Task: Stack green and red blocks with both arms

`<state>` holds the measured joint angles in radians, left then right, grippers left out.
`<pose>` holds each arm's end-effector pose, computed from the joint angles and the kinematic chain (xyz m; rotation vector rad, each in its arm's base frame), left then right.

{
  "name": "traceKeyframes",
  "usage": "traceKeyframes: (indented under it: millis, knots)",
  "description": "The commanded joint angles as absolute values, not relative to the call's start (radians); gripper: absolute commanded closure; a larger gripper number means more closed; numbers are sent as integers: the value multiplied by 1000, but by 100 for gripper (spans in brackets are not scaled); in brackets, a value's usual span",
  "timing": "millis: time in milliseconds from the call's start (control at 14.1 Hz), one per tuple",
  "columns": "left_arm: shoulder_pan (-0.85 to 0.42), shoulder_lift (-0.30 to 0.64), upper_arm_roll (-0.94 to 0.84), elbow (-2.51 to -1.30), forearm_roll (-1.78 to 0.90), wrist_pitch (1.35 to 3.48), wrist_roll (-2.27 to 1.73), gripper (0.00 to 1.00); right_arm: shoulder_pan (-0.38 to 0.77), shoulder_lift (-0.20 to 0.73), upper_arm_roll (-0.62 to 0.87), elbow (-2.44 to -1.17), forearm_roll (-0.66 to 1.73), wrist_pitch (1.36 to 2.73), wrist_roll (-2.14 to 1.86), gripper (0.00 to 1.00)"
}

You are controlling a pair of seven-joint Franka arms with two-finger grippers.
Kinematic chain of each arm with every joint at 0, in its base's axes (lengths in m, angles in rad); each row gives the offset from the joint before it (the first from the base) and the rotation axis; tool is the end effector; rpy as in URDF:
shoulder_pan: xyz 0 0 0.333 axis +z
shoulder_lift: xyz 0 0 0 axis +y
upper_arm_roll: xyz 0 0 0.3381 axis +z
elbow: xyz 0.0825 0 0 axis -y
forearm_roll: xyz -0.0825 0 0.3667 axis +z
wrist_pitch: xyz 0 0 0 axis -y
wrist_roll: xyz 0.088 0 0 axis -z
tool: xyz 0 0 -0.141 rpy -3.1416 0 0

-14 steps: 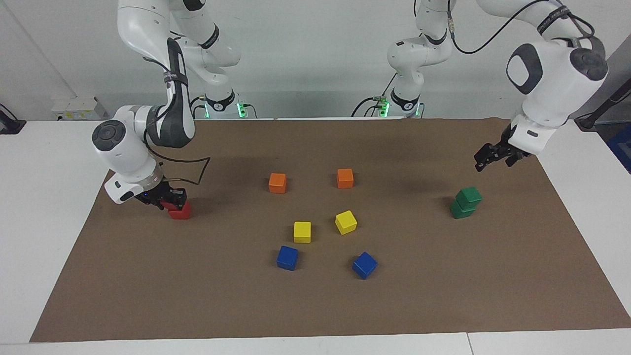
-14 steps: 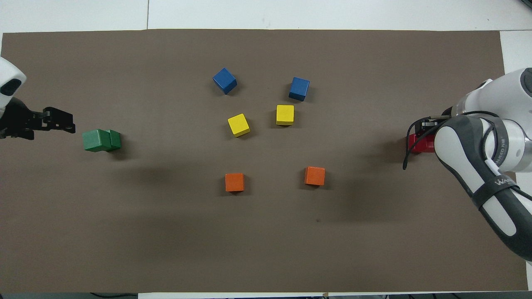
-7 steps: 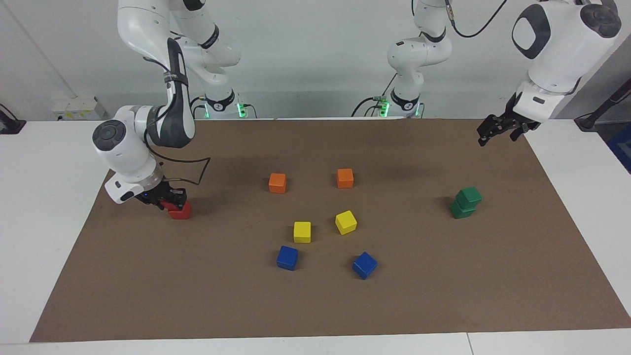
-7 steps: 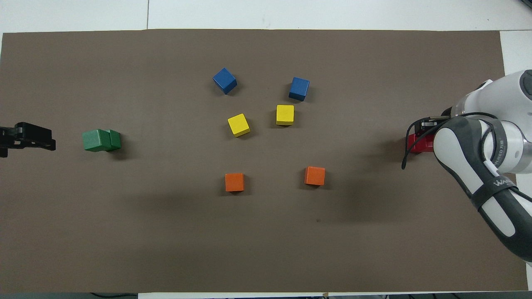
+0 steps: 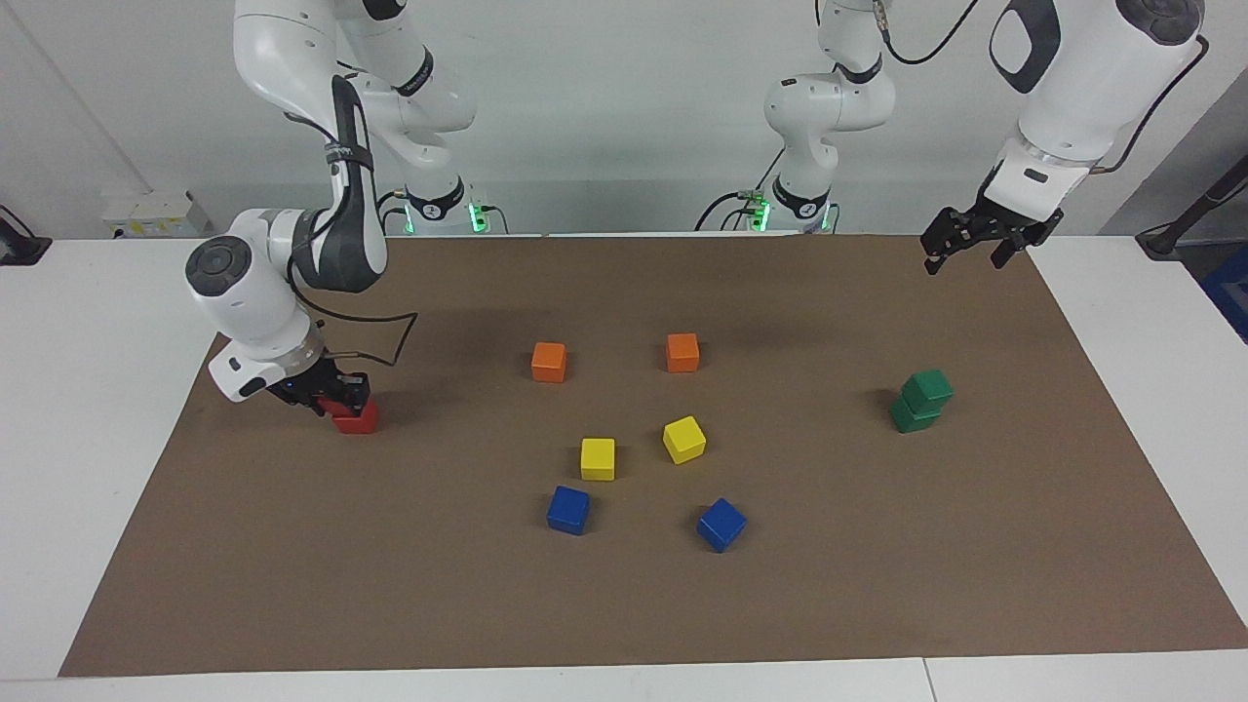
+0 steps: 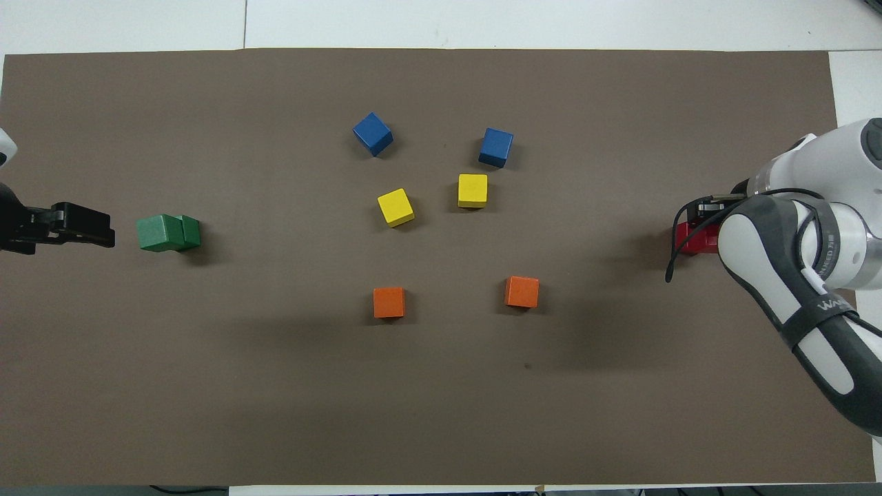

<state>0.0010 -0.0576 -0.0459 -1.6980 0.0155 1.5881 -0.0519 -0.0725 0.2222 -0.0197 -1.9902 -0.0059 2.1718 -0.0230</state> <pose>0.5145 -0.0216 0.5867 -3.1199 -0.0101 0.0802 0.5779 -0.0535 0.3468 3.1325 -0.1024 -0.0643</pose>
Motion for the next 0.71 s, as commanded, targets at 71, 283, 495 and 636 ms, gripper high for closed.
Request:
traceKeyframes:
  millis: [71, 283, 495, 636]
  knots:
    - [-21, 21, -29, -1594, 9, 1545, -46, 0, -91, 195, -9, -2023, -8, 2198, -34, 100]
    - [-21, 26, -32, -1603, 6, 1534, -48, 0, -90, 199, -9, -2023, -9, 2206, -35, 100]
    - [-20, 18, -41, -1626, 6, 1545, -49, 0, -89, 202, -9, -2025, -8, 2215, -35, 100]
    - [-20, 14, -41, -1637, 6, 1552, -49, 0, -89, 204, -9, -2025, -8, 2217, -35, 100]
